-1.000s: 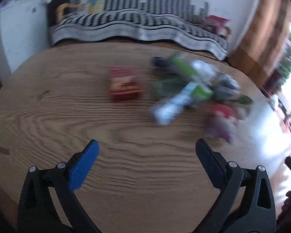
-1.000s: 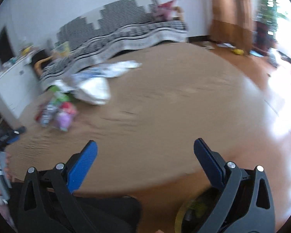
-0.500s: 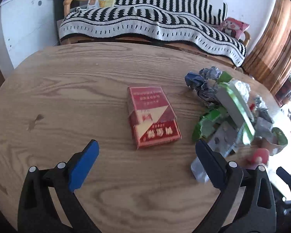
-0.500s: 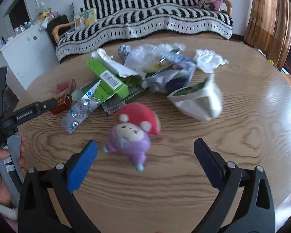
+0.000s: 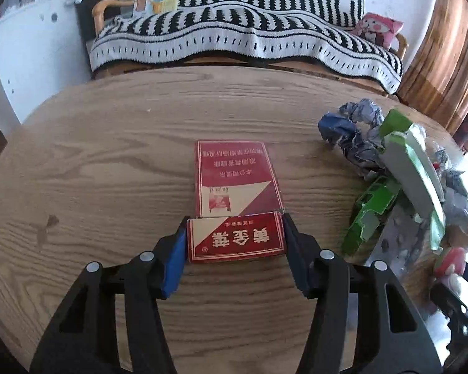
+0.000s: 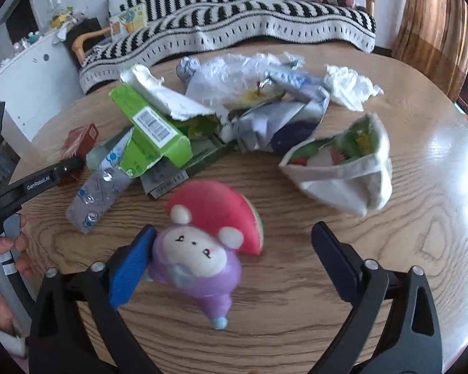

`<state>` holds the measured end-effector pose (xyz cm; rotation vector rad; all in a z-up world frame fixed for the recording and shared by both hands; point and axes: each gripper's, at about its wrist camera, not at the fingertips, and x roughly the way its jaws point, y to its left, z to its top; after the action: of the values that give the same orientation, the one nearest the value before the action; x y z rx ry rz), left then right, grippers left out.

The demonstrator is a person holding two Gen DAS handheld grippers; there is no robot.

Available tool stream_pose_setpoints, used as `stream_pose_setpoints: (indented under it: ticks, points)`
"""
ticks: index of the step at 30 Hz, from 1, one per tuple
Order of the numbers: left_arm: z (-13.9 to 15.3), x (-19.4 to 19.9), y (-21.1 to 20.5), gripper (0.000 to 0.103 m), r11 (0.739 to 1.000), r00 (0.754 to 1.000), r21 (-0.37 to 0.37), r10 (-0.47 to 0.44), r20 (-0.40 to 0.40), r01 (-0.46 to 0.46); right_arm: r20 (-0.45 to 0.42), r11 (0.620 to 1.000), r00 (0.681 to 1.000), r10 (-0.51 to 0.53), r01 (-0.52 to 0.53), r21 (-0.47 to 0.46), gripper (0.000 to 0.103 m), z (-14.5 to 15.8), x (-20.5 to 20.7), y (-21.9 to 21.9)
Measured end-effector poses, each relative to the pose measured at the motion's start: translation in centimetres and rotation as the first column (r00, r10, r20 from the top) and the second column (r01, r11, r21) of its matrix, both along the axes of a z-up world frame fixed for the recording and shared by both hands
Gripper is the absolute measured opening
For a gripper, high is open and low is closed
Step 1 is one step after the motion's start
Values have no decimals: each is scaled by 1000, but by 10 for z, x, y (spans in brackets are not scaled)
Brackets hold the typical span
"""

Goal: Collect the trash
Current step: 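Grasp the red cigarette box with the left tool while the right tool grasps the mushroom toy, then lift the cigarette box and mushroom toy and carry them toward the bin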

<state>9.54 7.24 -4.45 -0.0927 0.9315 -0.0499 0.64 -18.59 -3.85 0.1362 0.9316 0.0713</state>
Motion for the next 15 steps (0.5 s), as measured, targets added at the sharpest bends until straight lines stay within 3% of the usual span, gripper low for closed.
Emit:
stream_pose_setpoints:
  ticks: [1,2,8,15]
  points:
    - [1,-3,3,55,1000,1000,-26,2,3,-2,3,1000,1000,13,-13,10,67,0,-1,-2]
    - [1,-6,6,55,999,1000,-38,4,0,-4,12,1000,1000,17,-17,8,57,0,-3,-4]
    - [17,-34,9,55,999,998,-25,22,60,-21,59,996,998,11,-17,93,48,9,-17,-19]
    - [34,-77,12,55,999,992,-2,52,111,-52,118,994,993,9,-22,104,48,21,-34,-24]
